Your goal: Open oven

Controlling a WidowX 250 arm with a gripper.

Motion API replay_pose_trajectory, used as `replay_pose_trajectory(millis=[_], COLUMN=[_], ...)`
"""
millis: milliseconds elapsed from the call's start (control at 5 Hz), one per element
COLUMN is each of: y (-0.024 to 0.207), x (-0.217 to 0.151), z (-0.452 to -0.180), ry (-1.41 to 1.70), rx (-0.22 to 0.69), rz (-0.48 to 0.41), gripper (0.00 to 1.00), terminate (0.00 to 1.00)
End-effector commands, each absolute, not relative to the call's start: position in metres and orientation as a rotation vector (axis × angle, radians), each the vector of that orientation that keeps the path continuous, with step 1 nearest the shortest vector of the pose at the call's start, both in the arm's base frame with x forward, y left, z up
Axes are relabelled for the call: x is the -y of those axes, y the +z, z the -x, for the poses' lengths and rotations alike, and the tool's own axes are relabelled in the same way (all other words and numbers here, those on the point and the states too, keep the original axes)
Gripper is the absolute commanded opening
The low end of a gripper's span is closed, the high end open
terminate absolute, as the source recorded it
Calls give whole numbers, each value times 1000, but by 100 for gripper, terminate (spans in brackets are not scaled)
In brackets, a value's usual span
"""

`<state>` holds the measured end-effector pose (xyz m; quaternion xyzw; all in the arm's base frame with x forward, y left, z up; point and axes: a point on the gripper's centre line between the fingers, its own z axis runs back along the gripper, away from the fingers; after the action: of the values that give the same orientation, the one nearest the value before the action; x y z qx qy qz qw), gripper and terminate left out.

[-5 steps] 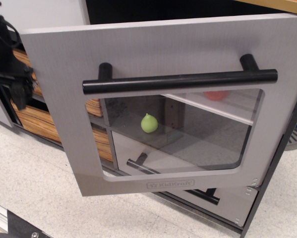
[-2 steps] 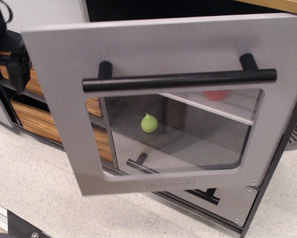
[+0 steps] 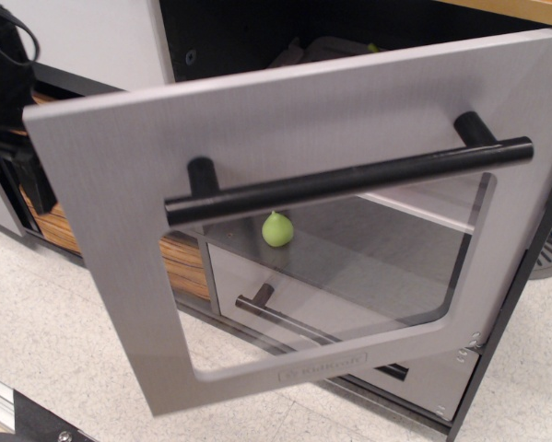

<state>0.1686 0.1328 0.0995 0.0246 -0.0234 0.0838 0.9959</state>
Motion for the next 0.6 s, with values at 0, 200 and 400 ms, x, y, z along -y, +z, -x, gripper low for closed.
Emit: replay_pose_trajectory(millis=[0,200,400], y=[104,96,101], x=[-103,-65,-40], z=[-157,-149,-147], ry=[33,-36,-73], rx=[-20,-17,25], rz=[-63,-36,-31], gripper=[100,100,100], terminate=[0,0,0])
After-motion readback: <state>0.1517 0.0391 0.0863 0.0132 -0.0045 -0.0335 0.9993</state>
